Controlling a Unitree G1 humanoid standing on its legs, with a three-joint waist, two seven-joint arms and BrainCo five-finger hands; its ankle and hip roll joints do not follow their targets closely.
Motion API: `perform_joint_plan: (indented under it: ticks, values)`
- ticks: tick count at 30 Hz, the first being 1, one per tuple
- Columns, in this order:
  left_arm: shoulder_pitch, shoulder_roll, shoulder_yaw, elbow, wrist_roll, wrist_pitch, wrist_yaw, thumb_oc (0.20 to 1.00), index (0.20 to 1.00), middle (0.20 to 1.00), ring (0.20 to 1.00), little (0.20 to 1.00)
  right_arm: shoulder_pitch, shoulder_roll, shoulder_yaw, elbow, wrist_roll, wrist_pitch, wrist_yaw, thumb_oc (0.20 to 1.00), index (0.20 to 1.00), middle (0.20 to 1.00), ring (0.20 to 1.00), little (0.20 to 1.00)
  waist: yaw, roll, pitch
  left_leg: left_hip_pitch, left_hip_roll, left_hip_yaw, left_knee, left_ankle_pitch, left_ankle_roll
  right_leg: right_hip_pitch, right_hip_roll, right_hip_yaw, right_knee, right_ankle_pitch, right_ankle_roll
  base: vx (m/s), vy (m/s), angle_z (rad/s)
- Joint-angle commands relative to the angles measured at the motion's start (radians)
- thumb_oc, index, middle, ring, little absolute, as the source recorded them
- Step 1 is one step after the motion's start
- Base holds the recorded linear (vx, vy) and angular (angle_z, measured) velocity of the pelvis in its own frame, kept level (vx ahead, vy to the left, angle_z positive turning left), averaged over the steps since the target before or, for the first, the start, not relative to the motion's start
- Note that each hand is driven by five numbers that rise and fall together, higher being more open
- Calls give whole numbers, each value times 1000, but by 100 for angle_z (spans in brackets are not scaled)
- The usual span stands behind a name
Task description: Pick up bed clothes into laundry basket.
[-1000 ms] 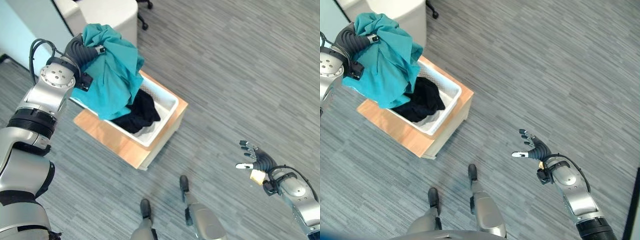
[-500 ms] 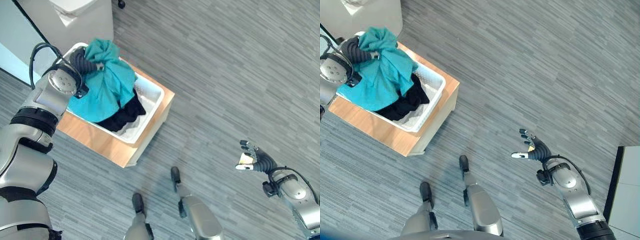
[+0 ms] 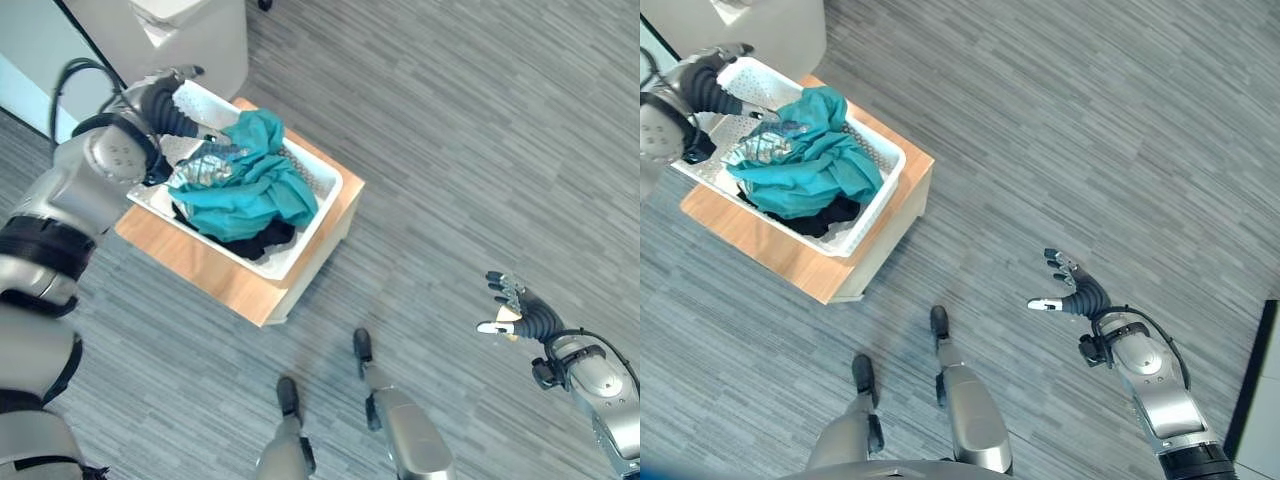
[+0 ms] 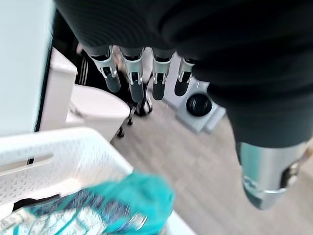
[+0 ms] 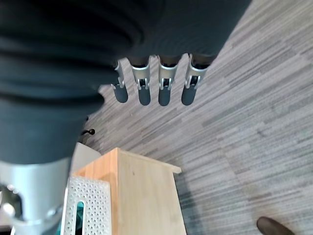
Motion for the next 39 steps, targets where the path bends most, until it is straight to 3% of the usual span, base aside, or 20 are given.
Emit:
perform_joint_plan:
  ticks: [1,3,5,8,10,12,13,15,18,21,24,27,30,33,36,37,38,39]
  values:
    - [256,12,283,-132,-113,-64,95,1000,1000,1000,1000,1000,6,39,-79,-30,-20,-39,-20,1000,1000,1000,1000,1000,40,21,-32,-30,-30,-41,3,-9,32,98,-70,-63,11,-118,124,48,-25,6]
    - [562,-48,512,-267,-183,-83,99,1000,1000,1000,1000,1000,14,83,-129,-32,-16,-45,-38,1000,1000,1000,1000,1000,72,33,-49,-6,-32,-50,3,-22,34,128,-71,-70,11,-136,117,75,-15,5]
    - [701,-95,609,-322,-213,-77,88,1000,1000,1000,1000,1000,8,91,-133,-26,-5,-44,-41,1000,1000,1000,1000,1000,69,41,-64,3,-33,-51,3,-20,35,139,-72,-72,11,-138,113,47,-5,12]
    - [1057,-322,780,-492,-330,-78,37,1000,1000,1000,1000,1000,4,201,-160,15,68,-38,-56,1000,1000,1000,1000,1000,106,68,-115,46,-41,-75,3,-32,40,199,-75,-84,12,-168,96,117,-14,19]
    - [1105,-370,787,-506,-363,-72,19,1000,1000,1000,1000,1000,16,218,-158,5,80,-33,-48,1000,1000,1000,1000,1000,107,76,-126,60,-40,-81,3,-34,40,216,-77,-91,17,-177,92,82,-25,44]
    - [1211,-494,795,-547,-328,-53,-5,1000,1000,1000,1000,1000,33,291,-143,26,121,-19,-36,1000,1000,1000,1000,1000,132,101,-163,99,-39,-115,3,-33,46,262,-81,-111,52,-208,77,66,-35,52]
    - [1214,-495,796,-549,-328,-52,-5,1000,1000,1000,1000,1000,34,289,-142,26,122,-20,-36,1000,1000,1000,1000,1000,131,102,-163,100,-38,-116,3,-34,46,264,-81,-112,52,-210,77,15,-16,24]
    - [1256,-572,783,-549,-340,-41,-19,1000,1000,1000,1000,1000,43,313,-119,49,148,-12,-21,1000,1000,1000,1000,1000,142,107,-181,118,-37,-128,3,-32,49,284,-82,-120,63,-224,70,14,-23,23]
    - [1317,-726,753,-524,-390,-24,-25,1000,1000,1000,1000,1000,86,344,-95,54,172,4,-2,1000,1000,1000,1000,1000,155,107,-200,146,-36,-142,3,-37,56,321,-86,-137,64,-240,63,14,-24,5]
    - [1372,-875,713,-502,-462,-6,22,1000,1000,1000,1000,1000,130,436,-54,97,376,18,-25,1000,1000,1000,1000,1000,162,108,-212,160,-37,-156,3,-38,62,343,-89,-150,71,-256,58,0,-13,11]
    - [1388,-906,689,-511,-518,10,43,1000,1000,1000,1000,1000,129,447,-34,69,420,-1,-41,1000,1000,1000,1000,1000,172,105,-219,166,-37,-165,3,-36,65,355,-91,-162,72,-258,58,5,-11,4]
    - [1396,-854,729,-556,-425,-8,46,1000,1000,1000,1000,1000,100,432,-30,39,432,-13,-34,1000,1000,1000,1000,1000,187,104,-224,169,-38,-177,3,-36,66,361,-95,-171,74,-260,61,1,6,4]
    - [1378,-840,784,-558,-417,-33,77,1000,1000,1000,1000,1000,35,416,-16,37,414,-25,-38,1000,1000,1000,1000,1000,223,104,-221,171,-42,-191,3,-39,74,349,-108,-182,126,-271,65,-12,31,13]
    - [1368,-830,847,-582,-382,-62,115,1000,1000,1000,1000,1000,-16,418,-28,28,403,-45,-47,1000,1000,1000,1000,1000,275,110,-187,171,-49,-240,16,-41,99,284,-142,-186,324,-285,69,-42,54,-1]
    - [1379,-853,865,-577,-367,-70,125,1000,1000,1000,1000,1000,5,436,-54,-1,370,-52,-52,1000,1000,1000,1000,1000,295,123,-175,188,-97,-337,12,-31,140,153,-205,-152,646,-133,58,37,156,66]
    - [1388,-855,878,-586,-357,-73,129,1000,1000,1000,1000,1000,12,446,-50,1,368,-58,-53,1000,1000,1000,1000,1000,303,142,-154,205,-96,-361,13,-32,148,109,-222,-129,756,-105,50,10,42,123]
    - [1386,-848,873,-581,-347,-71,132,1000,1000,1000,1000,1000,20,455,-48,6,372,-69,-60,1000,1000,1000,1000,1000,300,151,-146,200,-94,-407,17,-20,142,50,-182,-47,820,-111,42,20,-60,122]
    - [1388,-847,874,-582,-339,-72,132,1000,1000,1000,1000,1000,30,460,-47,4,371,-68,-59,1000,1000,1000,1000,1000,301,153,-144,203,-91,-439,16,-19,133,25,-166,-8,818,-133,34,93,-232,79]
